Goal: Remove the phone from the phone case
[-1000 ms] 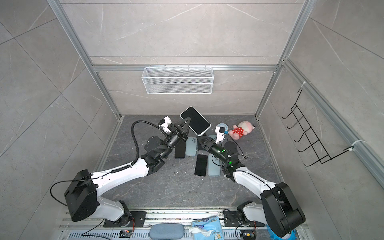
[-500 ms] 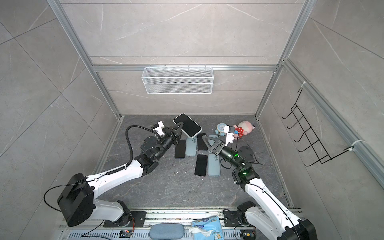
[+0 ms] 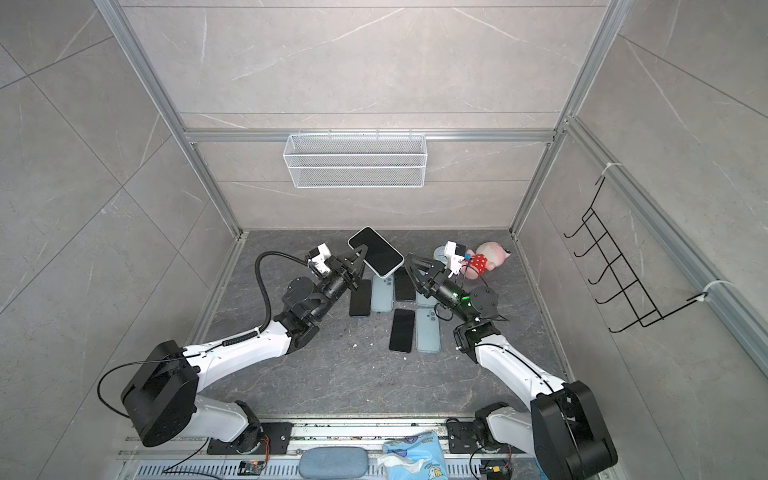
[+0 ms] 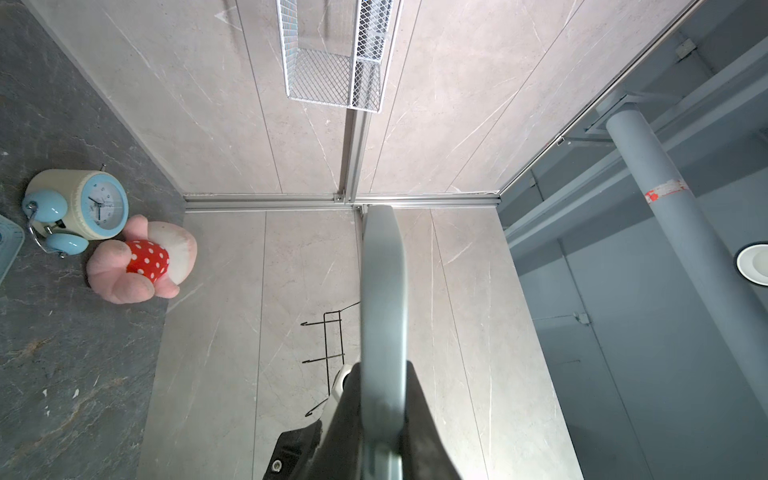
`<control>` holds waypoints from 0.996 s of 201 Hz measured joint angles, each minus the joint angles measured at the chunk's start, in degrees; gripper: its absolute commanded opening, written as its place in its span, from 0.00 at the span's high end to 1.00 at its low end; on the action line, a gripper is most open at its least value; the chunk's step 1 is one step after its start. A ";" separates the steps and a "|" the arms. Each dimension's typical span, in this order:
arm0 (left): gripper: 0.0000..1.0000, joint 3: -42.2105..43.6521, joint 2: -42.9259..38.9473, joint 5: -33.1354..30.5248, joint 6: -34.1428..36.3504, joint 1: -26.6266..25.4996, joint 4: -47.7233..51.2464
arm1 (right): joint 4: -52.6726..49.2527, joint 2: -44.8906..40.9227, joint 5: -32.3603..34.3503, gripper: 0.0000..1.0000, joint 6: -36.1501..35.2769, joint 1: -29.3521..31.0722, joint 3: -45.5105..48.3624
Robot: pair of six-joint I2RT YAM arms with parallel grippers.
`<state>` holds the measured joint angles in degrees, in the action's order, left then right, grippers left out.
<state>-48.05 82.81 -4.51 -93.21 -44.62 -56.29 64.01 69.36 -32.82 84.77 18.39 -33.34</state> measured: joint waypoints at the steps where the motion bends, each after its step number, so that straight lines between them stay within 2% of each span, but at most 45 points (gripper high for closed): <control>1: 1.00 0.00 0.09 0.09 0.00 0.00 -0.09 | 0.13 0.02 0.02 0.45 0.02 0.00 0.00; 31: 1.00 0.00 1.27 0.22 -0.28 0.00 -1.07 | 3.32 0.50 -0.02 0.57 2.64 0.00 -0.57; 62: 1.00 0.00 1.31 0.24 -0.46 0.00 -2.97 | 5.60 1.11 -0.02 0.62 4.02 -0.04 -0.72; 159: 1.00 0.00 1.92 0.26 -0.46 0.00 -4.26 | 6.97 2.43 -0.02 0.70 4.63 0.13 -0.74; 200: 1.00 0.00 1.95 0.31 -0.42 0.00 -4.87 | 6.99 2.60 -0.02 0.70 4.61 0.90 -0.74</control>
<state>-48.05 84.75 -4.21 -93.62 -44.62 -61.17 71.00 71.96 -32.84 89.38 19.29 -34.09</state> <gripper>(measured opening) 0.119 0.297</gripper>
